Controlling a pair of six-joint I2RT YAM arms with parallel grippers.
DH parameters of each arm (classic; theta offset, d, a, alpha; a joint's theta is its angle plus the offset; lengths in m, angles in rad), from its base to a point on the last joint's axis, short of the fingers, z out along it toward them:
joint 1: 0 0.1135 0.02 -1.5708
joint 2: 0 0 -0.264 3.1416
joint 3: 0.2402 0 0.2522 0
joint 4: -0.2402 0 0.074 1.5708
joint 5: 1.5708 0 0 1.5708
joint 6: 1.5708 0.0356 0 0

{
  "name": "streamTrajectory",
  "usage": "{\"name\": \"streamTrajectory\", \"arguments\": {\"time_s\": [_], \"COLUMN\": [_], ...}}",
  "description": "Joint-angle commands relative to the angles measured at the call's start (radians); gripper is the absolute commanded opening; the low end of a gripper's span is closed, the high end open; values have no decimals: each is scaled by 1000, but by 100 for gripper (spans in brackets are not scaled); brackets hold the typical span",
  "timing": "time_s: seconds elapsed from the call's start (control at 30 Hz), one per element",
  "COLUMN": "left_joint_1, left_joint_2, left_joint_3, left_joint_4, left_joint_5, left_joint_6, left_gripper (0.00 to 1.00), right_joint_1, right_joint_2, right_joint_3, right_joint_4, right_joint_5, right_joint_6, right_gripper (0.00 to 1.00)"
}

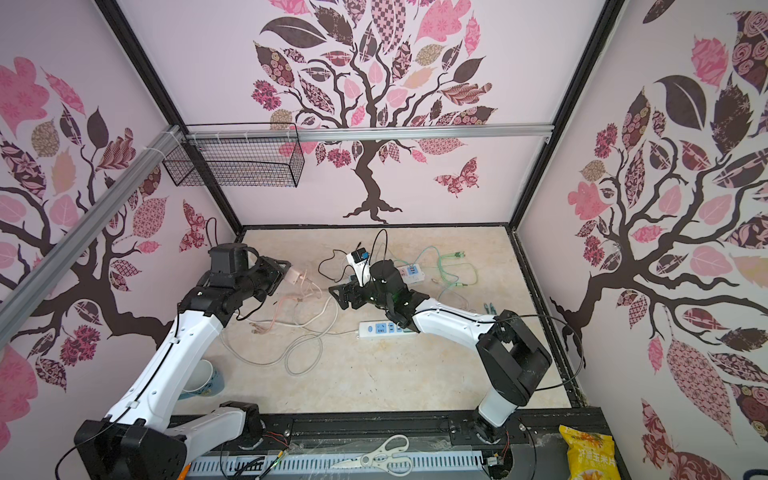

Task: Insert the plug
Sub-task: 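Lift the pink charger high with the left gripper while right gripper approaches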

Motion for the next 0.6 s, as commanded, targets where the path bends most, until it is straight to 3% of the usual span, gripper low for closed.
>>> {"name": "streamTrajectory", "arguments": {"time_s": [0.0,0.13,0.3,0.37,0.47,0.57], "left_joint_1": [-1,1,-1,0,-1,-1], "left_joint_2": [-21,-33,-45,-53,-63,-66], "left_joint_3": [46,61,77,78,76,80], "left_joint_4": [23,7,-21,-25,-20,-19], "left_joint_5": [99,116,149,155,178,208], "left_joint_6": [65,82,107,112,114,114], "left_gripper": [0,0,0,0,0,0], "right_joint_1": [-1,-1,-1,-1,0,2], "right_joint_2": [93,180,247,264,300,362], "right_joint_3": [106,216,222,226,241,299], "right_joint_4": [-54,-79,40,63,116,155], "right_joint_5": [42,-5,-295,-358,-396,-339], "right_joint_6": [-174,-188,-239,-240,-214,-140], "right_gripper": [86,84,83,84,84,82]}}
